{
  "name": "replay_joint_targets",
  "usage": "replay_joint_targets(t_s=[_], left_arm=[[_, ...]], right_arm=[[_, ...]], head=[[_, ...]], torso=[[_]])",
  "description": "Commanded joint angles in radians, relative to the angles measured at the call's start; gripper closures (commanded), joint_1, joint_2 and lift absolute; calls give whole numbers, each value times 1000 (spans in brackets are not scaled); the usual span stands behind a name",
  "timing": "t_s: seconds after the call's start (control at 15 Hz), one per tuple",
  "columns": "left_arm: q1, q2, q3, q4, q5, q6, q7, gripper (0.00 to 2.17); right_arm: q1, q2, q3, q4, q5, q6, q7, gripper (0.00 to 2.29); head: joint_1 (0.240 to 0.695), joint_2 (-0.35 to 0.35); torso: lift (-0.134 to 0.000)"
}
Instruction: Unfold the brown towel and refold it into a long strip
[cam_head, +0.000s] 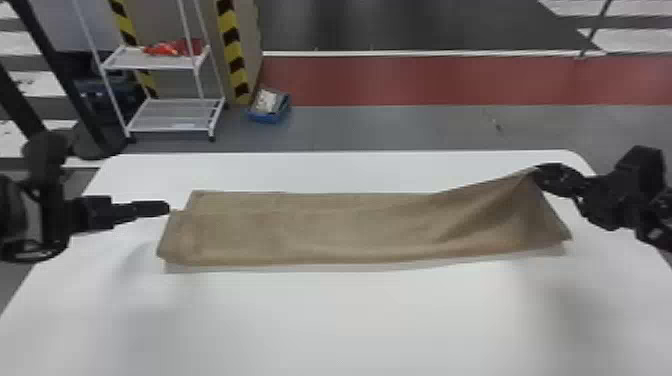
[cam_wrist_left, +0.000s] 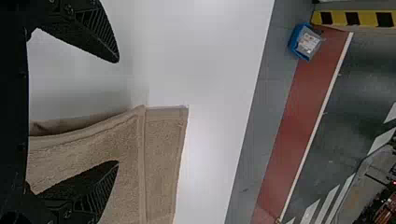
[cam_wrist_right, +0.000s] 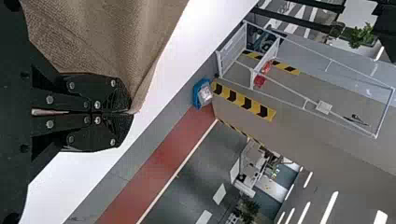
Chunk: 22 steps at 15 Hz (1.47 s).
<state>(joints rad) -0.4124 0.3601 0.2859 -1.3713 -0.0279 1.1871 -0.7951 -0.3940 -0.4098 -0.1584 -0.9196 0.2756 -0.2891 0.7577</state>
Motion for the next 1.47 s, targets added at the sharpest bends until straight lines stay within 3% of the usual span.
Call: replay_joint_targets(t_s=[0.0, 0.4, 0.8, 0.87, 1.07, 1.2, 1.4], left_arm=[[1, -4, -5, -3, 8, 24, -19, 205], [-2, -64, -114, -6, -10, -65, 54, 302], [-6, -66, -105, 28, -21, -169, 106, 336], [-13, -66, -105, 41, -26, -175, 112, 427], [-14, -55, -106, 51, -34, -163, 111, 1163], [-16, -47, -105, 49, -34, -139, 103, 1352], [-16, -47, -94, 40, -34, -135, 100, 1362]], right_arm=[[4, 3, 2, 2, -1, 0, 0, 1642], [23, 3, 0, -1, -10, -6, 5, 1642], [23, 0, 0, -1, -18, -15, 8, 1642], [23, 2, 2, -1, -18, -15, 8, 1642], [23, 3, 11, -1, -18, -15, 6, 1642], [21, 3, 11, -2, -18, -15, 5, 1642], [20, 3, 10, -1, -18, -15, 3, 1642]], head=[[695, 17], [695, -22], [695, -27], [695, -25], [695, -17], [695, -7], [695, -3]], torso=[[-122], [-122], [-122], [-122], [-122], [-122], [-122]])
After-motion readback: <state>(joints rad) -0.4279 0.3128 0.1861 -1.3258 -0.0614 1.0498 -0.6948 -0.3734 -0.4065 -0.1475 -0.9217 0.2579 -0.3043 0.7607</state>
